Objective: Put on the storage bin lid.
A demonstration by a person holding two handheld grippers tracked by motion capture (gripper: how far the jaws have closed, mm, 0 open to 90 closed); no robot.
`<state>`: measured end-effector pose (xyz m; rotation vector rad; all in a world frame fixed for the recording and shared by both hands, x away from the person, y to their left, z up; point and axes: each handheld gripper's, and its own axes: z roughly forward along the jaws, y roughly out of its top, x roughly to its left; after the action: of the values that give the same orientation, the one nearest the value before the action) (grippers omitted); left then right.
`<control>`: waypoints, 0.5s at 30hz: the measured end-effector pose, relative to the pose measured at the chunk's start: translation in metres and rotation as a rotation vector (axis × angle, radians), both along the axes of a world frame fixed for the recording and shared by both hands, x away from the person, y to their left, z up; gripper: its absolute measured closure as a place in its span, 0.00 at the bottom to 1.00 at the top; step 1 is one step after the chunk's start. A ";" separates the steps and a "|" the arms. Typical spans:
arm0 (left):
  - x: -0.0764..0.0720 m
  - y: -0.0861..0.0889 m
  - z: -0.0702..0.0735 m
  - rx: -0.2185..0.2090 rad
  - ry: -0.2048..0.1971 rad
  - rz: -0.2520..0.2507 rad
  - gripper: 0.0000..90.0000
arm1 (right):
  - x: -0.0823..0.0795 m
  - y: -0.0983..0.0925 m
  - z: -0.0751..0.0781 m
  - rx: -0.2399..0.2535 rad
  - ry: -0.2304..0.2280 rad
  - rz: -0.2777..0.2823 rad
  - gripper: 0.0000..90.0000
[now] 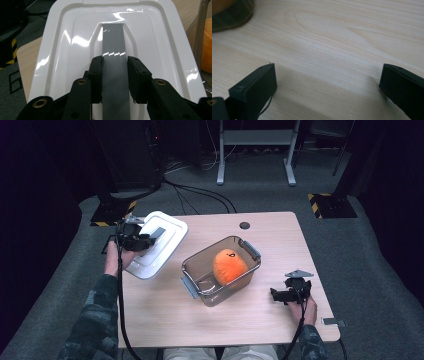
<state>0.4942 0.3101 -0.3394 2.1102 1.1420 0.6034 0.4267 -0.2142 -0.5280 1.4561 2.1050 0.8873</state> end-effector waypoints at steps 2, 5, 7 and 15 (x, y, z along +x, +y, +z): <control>0.000 -0.003 0.003 -0.003 0.004 -0.012 0.74 | 0.000 0.000 0.000 0.000 0.000 0.001 0.00; 0.000 -0.009 0.007 -0.006 -0.001 -0.030 0.74 | 0.000 0.000 0.000 -0.001 0.000 0.001 0.00; -0.001 -0.013 0.009 -0.011 -0.005 -0.043 0.74 | 0.000 0.000 0.000 0.000 0.000 0.001 0.00; -0.004 -0.040 0.016 -0.022 -0.006 -0.121 0.74 | 0.000 0.000 0.000 0.000 -0.001 0.001 0.01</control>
<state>0.4898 0.2698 -0.3229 2.1400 1.0046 0.5377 0.4268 -0.2144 -0.5279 1.4546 2.1057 0.8878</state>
